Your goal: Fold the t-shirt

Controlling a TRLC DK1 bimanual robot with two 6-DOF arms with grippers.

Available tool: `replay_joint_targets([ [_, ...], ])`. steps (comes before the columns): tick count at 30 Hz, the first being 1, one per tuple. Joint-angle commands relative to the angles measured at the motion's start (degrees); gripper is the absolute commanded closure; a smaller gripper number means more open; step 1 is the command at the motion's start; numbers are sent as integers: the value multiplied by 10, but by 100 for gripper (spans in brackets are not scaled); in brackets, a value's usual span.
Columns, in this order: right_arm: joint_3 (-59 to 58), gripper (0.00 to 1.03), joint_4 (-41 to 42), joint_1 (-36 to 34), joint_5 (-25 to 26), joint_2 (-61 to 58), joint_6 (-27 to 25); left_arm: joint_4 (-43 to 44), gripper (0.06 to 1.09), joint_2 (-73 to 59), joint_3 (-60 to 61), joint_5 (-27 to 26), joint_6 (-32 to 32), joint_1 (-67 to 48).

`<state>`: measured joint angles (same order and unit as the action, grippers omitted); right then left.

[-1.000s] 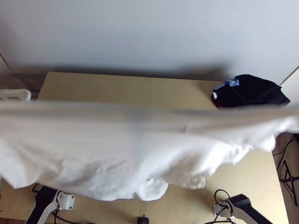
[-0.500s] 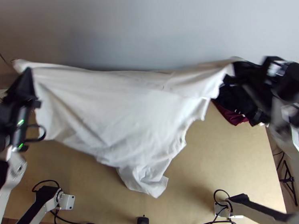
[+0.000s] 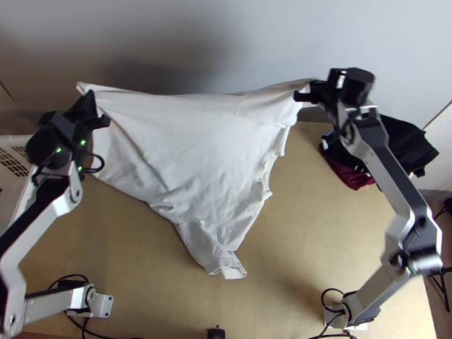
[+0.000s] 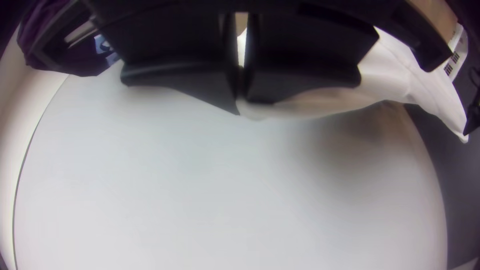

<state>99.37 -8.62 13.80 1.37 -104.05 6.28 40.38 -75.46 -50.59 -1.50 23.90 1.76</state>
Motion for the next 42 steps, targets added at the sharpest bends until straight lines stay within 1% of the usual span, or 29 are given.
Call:
replay_joint_targets([
  [1, 101, 100, 10, 1, 22, -136, -8, 50, 105, -161, -46, 3, -9, 25],
  [5, 104, 100, -20, 9, 35, -147, -7, 51, 105, -234, -87, 4, -10, 57],
  [9, 26, 100, -28, 28, 38, -106, -11, 50, 105, -289, -105, -3, -35, 79],
  [14, -65, 100, -34, 54, 37, -47, -17, 51, 105, -342, -118, -20, -47, 93],
  [17, -95, 100, -61, 70, 38, -27, -24, 51, 104, -362, -124, -36, -53, 93],
  [24, -128, 100, -88, 83, 37, 5, -22, 57, 104, -387, -130, -47, -60, 91],
  [27, -132, 100, -126, 91, 37, 16, -21, 63, 104, -390, -129, -53, -60, 98],
  [32, -148, 100, -185, 127, 36, 47, -19, 66, 104, -405, -137, -91, -66, 119],
  [35, -168, 100, -208, 155, 30, 52, -21, 67, 104, -413, -144, -108, -68, 128],
  [37, -172, 100, -221, 163, 21, 52, -20, 68, 104, -417, -148, -110, -69, 132],
  [42, -143, 100, -269, 165, -30, 52, -7, 69, 104, -427, -159, -115, -69, 143],
])
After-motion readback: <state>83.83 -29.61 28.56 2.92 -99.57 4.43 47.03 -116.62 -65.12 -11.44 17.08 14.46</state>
